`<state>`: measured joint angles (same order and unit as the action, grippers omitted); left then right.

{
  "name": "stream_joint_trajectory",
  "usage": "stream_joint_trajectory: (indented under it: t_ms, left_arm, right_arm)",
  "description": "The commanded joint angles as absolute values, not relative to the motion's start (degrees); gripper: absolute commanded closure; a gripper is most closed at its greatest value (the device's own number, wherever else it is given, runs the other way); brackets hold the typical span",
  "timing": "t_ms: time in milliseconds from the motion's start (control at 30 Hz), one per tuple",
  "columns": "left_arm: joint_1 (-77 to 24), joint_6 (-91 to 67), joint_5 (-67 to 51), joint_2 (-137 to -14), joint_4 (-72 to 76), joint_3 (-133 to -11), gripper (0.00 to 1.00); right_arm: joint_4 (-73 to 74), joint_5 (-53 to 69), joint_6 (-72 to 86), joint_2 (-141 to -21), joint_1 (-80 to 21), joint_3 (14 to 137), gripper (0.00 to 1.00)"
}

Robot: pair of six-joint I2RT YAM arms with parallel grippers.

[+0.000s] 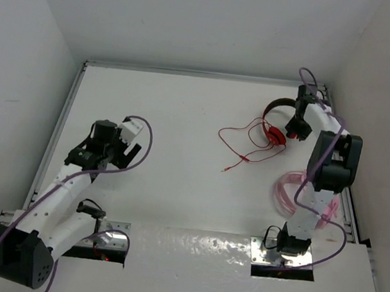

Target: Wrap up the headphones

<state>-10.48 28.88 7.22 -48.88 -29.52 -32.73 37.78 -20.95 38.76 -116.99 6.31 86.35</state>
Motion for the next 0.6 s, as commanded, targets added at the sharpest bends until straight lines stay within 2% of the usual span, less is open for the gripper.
stream_joint_trajectory:
  t_ms: [0, 133, 167, 267, 433, 567]
  left_arm:
    - [-10.46, 29.97, 1.95, -54.72, -30.31, -45.05, 0.08]
    - [-11.77, 25.24, -5.59, -66.16, -38.3, -62.98, 0.11]
    - [-12.73, 24.7, -7.02, -67.83, -41.1, -68.93, 0.11]
    - [-15.63, 21.37, -9.23, -72.76, -43.06, -76.87, 0.1]
    - [-16.26, 18.19, -5.82, -74.53, -42.1, -79.45, 0.1]
    - [-17.84, 17.14, -0.28, -74.35, -42.97, -78.23, 0.13]
  right_arm:
    - [31.47, -21.44, 28.07, -107.06, -0.07, 85.96, 1.0]
    - [27.88, -29.51, 16.81, -98.99, -18.92, 80.18, 1.0]
    - [26.99, -30.58, 16.7, -97.83, -21.77, 79.29, 1.0]
    - [23.65, -28.22, 21.52, -94.76, -30.74, 77.78, 1.0]
    - [18.29, -24.53, 28.82, -95.18, -42.07, 81.99, 1.0]
    - [18.54, -24.87, 27.87, -97.47, -47.89, 87.27, 1.0]
